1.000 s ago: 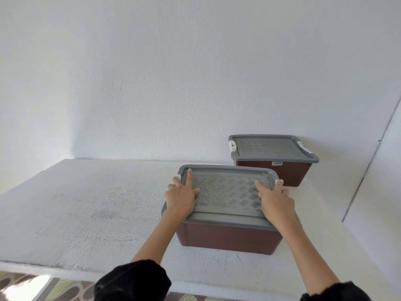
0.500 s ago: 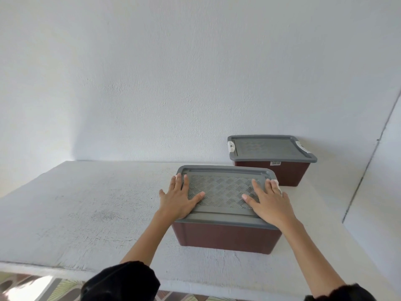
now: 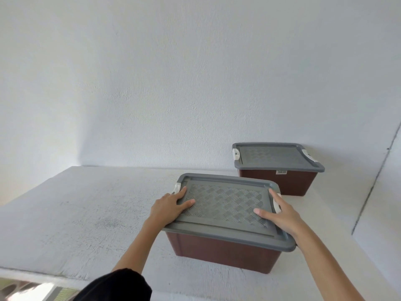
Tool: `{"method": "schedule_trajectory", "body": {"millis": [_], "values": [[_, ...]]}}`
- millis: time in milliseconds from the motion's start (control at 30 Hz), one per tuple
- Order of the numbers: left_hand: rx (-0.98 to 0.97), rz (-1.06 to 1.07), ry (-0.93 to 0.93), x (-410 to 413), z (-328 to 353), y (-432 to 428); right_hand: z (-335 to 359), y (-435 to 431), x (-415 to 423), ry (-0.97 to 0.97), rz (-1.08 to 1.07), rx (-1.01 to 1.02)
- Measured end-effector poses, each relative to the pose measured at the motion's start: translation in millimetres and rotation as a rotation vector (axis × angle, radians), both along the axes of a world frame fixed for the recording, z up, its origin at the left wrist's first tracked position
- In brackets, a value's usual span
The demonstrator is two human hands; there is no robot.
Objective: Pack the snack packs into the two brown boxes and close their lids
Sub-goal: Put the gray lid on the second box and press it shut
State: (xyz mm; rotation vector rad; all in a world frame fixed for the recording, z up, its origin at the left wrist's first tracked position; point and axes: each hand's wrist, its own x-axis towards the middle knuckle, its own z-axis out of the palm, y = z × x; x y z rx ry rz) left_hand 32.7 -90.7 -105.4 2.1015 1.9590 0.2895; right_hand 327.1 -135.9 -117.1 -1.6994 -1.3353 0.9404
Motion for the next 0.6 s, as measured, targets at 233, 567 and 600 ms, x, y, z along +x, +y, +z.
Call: {"method": "schedule_trajectory", "body": {"millis": [233, 567, 600], "values": [[0.024, 0.050, -0.024, -29, -3, -4, 5, 7, -26, -0.040, 0.079, 0.004], [0.049, 0.160, -0.151, -55, -3, -4, 6, 35, -50, -0.036, 0.185, 0.000], [0.057, 0.168, -0.163, -56, -3, -3, 6, 38, -52, -0.032, 0.193, 0.002]]}}
